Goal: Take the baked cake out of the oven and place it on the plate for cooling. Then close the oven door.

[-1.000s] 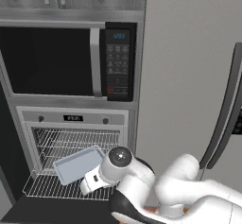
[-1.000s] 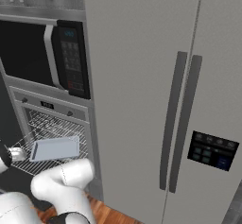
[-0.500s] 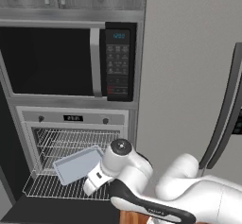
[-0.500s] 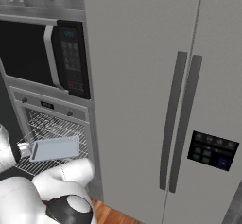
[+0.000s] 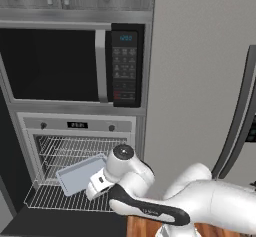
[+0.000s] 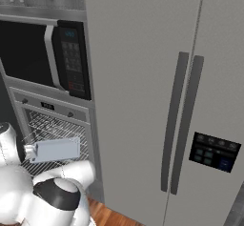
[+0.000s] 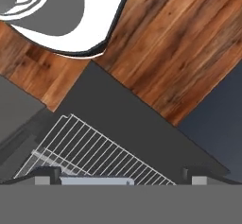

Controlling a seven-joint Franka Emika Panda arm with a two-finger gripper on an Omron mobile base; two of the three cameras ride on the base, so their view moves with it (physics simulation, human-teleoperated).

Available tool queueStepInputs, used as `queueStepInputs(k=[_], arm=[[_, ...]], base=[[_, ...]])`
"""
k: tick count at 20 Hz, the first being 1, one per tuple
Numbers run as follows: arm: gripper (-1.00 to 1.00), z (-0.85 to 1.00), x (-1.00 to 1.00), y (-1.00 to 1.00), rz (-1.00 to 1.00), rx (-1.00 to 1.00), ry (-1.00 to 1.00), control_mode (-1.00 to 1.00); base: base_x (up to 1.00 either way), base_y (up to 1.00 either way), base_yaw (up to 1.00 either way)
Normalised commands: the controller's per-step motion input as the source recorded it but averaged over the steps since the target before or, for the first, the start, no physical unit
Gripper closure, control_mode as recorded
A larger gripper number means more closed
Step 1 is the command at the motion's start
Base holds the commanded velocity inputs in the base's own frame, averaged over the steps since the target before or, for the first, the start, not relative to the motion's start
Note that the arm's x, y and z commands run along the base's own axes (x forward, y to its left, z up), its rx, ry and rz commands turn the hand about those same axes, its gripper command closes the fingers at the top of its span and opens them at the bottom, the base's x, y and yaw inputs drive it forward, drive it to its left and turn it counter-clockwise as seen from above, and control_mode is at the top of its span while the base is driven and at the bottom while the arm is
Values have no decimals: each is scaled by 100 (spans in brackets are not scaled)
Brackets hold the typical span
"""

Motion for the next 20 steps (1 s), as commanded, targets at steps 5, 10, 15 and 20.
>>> queueStepInputs(k=[5,10,15,20], arm=[[-100,-13,7,26,-12,5,28,-100],[-100,-31,14,19,-10,3,22,-100],[-100,-39,-1,23,-7,-3,1,-100],[-100,-31,2,10,-12,-1,0,-100]], base=[[0,0,0],[0,0,0],[0,0,0],[0,0,0]])
